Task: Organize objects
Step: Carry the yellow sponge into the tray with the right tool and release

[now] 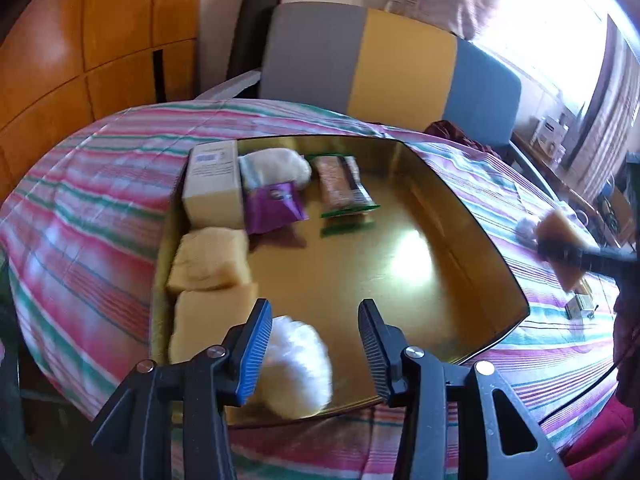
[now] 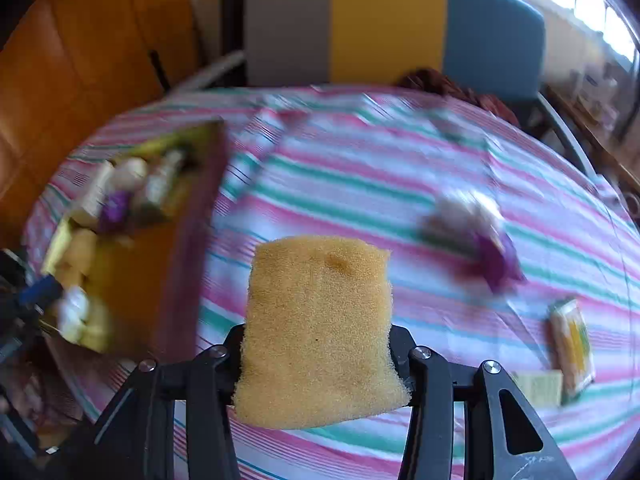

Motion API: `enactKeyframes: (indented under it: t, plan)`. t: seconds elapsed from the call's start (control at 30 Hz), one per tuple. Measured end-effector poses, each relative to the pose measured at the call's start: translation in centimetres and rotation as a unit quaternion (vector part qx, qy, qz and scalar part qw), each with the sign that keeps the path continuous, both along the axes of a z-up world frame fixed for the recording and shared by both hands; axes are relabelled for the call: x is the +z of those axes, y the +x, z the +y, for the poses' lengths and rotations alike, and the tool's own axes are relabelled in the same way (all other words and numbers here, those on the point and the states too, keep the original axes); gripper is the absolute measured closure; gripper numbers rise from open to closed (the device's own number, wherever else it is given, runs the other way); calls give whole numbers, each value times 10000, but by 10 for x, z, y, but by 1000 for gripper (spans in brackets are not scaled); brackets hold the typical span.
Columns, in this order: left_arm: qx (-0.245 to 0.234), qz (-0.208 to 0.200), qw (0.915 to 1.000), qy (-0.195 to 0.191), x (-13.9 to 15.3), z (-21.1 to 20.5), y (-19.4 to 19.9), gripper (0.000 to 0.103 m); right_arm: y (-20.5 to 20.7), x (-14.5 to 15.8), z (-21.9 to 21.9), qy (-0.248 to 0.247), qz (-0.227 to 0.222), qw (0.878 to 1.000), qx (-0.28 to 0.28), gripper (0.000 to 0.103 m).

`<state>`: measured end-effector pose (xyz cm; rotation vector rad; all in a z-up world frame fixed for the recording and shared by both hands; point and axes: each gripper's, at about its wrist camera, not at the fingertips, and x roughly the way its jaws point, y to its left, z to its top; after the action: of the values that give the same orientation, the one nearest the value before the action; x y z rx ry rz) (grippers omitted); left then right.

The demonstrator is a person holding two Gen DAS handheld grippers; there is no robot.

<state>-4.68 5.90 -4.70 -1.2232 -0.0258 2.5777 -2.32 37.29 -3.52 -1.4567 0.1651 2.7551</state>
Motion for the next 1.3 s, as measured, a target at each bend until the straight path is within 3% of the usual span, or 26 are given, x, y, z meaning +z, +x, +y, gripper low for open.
enactKeyframes:
  t: [0.13,0.27,0.6,0.67,0.7,0.93,1.3]
  plan:
    - [178,-58,9998,72,-3,-15,0,58,-32,22,-52,-147,264,9982,523,55]
    - [268,-67,9995,155,-4,-25,-4,58,-70,23,-94,-104,270,9959,855,55]
    - [328,-174,9990,254,-9,-36,-12,58,-179,-10,-140,479,-300,9946,873,54]
    - [361,-253,9987,256,-13,-38,-14,58,-191,-20,-139,443,-388,9952,777,50]
    - [378,-268,9986,258,-14,-39,-15,58,-196,-24,-138,380,-443,9955,751,43]
    - [381,-246,9986,275,-14,-39,-16,58,-200,-30,-129,311,-287,9970,652,37]
    - [279,-133,9994,146,-7,-30,-7,58,-146,0,-108,-208,228,9984,474,22]
